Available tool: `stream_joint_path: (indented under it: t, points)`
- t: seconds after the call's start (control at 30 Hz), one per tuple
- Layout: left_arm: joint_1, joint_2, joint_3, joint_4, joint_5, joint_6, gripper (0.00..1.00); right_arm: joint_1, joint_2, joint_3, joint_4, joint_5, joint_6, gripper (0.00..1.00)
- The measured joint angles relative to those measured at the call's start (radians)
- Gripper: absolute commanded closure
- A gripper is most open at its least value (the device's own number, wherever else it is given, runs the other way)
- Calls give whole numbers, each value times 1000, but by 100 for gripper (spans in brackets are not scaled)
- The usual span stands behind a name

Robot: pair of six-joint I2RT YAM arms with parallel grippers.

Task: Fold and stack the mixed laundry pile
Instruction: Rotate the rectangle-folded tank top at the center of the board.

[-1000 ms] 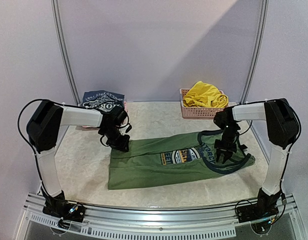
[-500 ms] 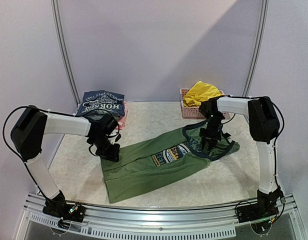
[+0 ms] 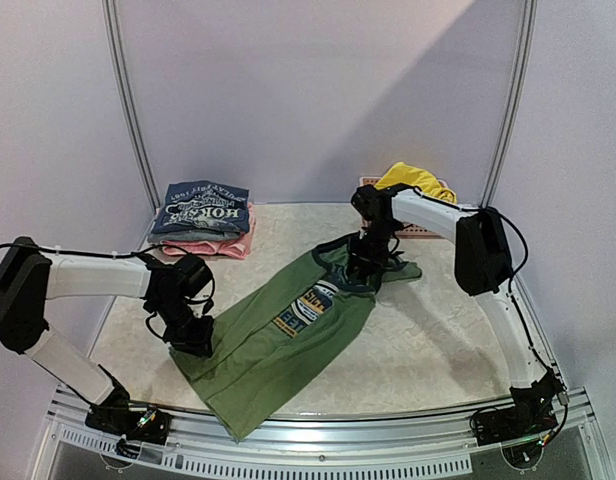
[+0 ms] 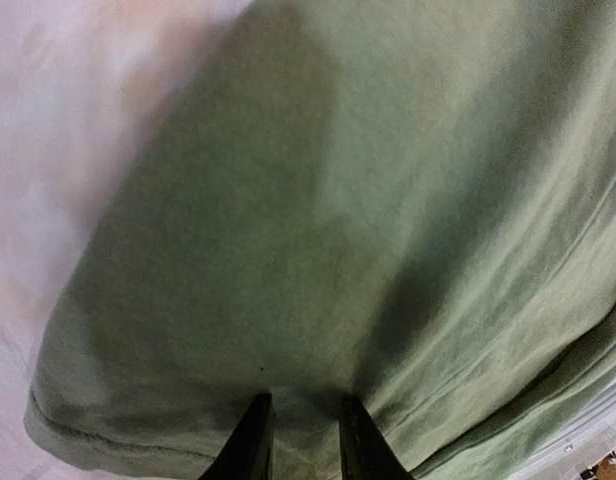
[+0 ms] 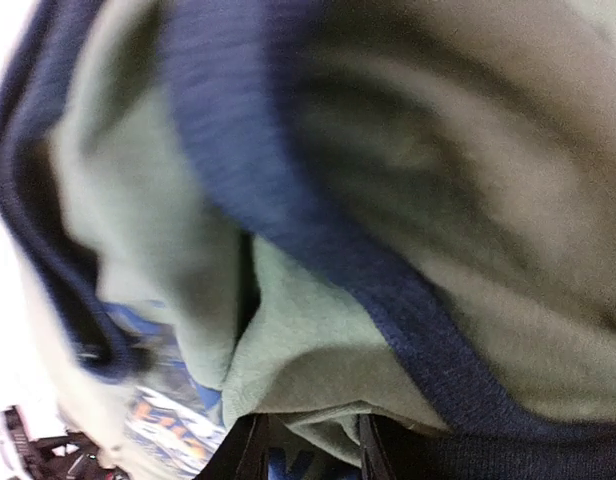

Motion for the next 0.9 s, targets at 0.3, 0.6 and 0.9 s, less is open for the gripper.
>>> stream_joint_path:
  t: [0.3,0.6,0.9]
  points:
    - [-61,-95,-61,-74,38,-128,78,84,145,174,236,-182,109,68]
    - [-79,-142,-84,-142,55,-190,78,104,235,233,474,-309,275,68]
    - [-100,-76,-52,-162,63,-227,78,36,228,218,421,-384,248,68]
